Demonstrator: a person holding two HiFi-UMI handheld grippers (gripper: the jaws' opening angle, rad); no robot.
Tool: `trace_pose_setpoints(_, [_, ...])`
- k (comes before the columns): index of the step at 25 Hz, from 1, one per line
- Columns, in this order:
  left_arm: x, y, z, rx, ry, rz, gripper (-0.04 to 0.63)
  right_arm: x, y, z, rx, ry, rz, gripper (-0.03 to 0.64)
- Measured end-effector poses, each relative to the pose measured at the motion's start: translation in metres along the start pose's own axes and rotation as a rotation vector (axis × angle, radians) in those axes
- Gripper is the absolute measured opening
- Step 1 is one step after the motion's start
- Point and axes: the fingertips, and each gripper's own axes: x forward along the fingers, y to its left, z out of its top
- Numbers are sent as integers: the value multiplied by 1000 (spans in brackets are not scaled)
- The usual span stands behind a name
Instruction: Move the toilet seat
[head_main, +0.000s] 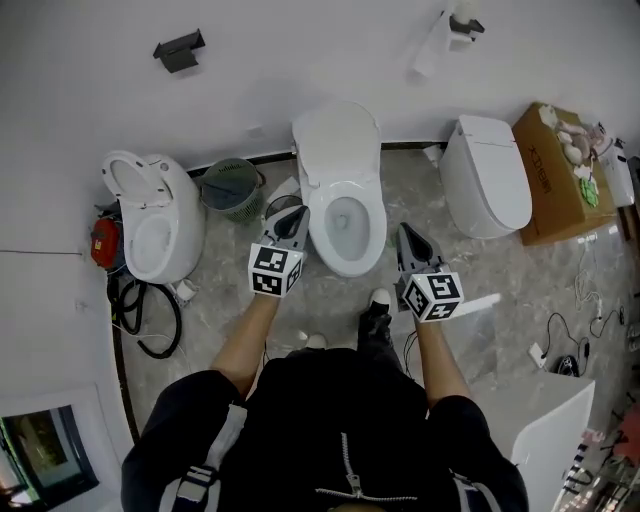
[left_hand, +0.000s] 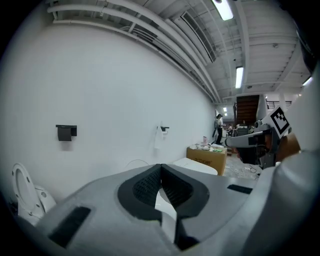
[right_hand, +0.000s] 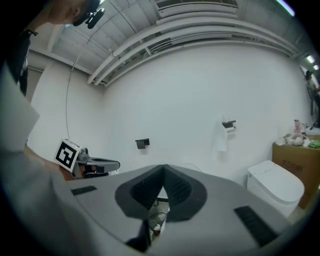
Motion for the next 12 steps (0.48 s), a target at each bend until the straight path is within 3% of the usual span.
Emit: trace_pose_setpoints(12, [69, 35, 28, -65, 16, 279, 6, 124, -75, 38, -31, 67, 303, 3])
